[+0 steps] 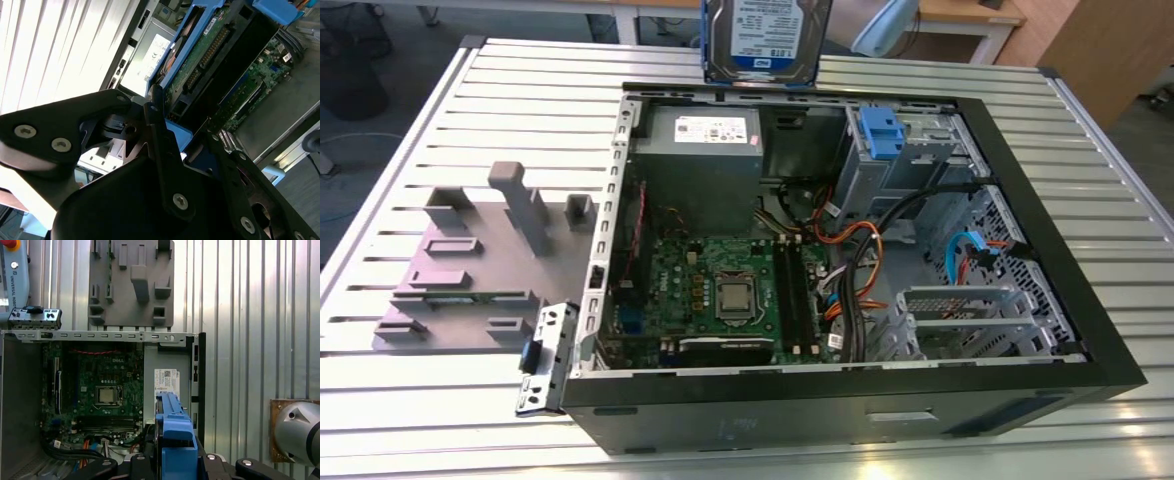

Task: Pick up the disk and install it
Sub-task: 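Pick up the disk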

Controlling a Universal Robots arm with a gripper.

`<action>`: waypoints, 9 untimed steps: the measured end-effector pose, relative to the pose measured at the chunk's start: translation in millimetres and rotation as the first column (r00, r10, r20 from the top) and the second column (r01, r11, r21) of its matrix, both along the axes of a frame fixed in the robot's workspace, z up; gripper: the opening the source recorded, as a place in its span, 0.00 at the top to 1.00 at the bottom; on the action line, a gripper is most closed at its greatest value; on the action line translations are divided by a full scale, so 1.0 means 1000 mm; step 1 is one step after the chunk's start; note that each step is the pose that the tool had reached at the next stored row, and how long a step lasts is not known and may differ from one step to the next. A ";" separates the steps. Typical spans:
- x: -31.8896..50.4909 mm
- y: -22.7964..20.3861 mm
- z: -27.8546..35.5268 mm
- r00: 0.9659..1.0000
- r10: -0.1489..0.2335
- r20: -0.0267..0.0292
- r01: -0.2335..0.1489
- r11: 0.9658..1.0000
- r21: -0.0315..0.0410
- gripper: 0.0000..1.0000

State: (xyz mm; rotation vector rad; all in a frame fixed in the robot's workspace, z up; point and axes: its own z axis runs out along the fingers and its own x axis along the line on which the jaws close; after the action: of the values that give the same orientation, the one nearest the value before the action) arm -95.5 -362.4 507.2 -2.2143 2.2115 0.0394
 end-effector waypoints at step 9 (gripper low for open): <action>0.0037 0.0000 0.0000 1.000 0.000 0.000 0.000 1.000 0.000 0.63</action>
State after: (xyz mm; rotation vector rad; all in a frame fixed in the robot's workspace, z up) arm -91.9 -362.4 507.3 -2.2143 2.2116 0.0394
